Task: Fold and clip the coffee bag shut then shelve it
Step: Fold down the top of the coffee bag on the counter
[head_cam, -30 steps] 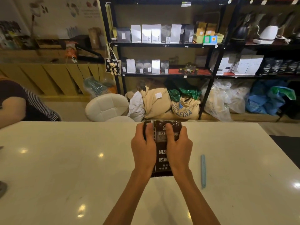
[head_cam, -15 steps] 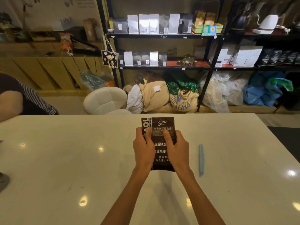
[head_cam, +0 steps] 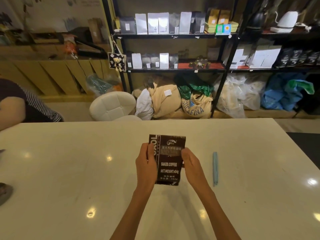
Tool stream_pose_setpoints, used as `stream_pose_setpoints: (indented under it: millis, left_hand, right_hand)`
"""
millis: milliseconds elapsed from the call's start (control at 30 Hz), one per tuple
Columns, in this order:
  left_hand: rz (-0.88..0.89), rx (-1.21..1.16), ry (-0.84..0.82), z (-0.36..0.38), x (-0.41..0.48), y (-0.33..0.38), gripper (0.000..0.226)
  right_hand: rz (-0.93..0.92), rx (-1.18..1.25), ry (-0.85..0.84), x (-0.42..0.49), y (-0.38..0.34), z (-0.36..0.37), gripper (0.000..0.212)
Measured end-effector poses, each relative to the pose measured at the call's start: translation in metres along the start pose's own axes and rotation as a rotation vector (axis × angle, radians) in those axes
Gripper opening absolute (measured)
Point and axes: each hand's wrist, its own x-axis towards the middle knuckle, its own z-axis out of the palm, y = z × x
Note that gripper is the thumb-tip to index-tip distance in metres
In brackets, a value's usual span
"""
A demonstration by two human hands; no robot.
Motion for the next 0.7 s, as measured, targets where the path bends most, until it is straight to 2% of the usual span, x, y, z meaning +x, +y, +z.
stream_pose_setpoints:
  millis: [67,133,300,467,567,667,700]
  left_hand:
    - [0.026,-0.011,-0.041,-0.007,-0.005,-0.013,0.024]
    - [0.012,0.01,-0.107,-0.013,-0.011,-0.033,0.022]
    - [-0.052,0.022,-0.277,-0.032,-0.026,-0.078,0.022]
    - [-0.045,0.067,-0.266,-0.031,-0.016,-0.073,0.017]
    - [-0.099,0.072,-0.346,-0.031,-0.009,-0.072,0.009]
    - [-0.102,0.143,-0.387,-0.036,0.0,-0.073,0.005]
    - [-0.093,0.187,-0.392,-0.035,0.003,-0.073,0.007]
  right_hand:
    - [-0.051,-0.072,-0.043,-0.008,0.014,-0.003,0.015]
    - [-0.085,-0.161,-0.005,-0.012,0.031,-0.004,0.019]
    - [-0.054,-0.093,-0.036,-0.019,0.054,-0.003,0.019]
    - [-0.027,-0.083,-0.046,-0.012,0.051,-0.004,0.024]
    - [-0.027,-0.186,-0.05,-0.008,0.046,-0.008,0.018]
    - [0.019,-0.36,-0.139,-0.006,0.039,-0.029,0.009]
    - [0.035,-0.404,-0.102,-0.005,0.038,-0.039,0.012]
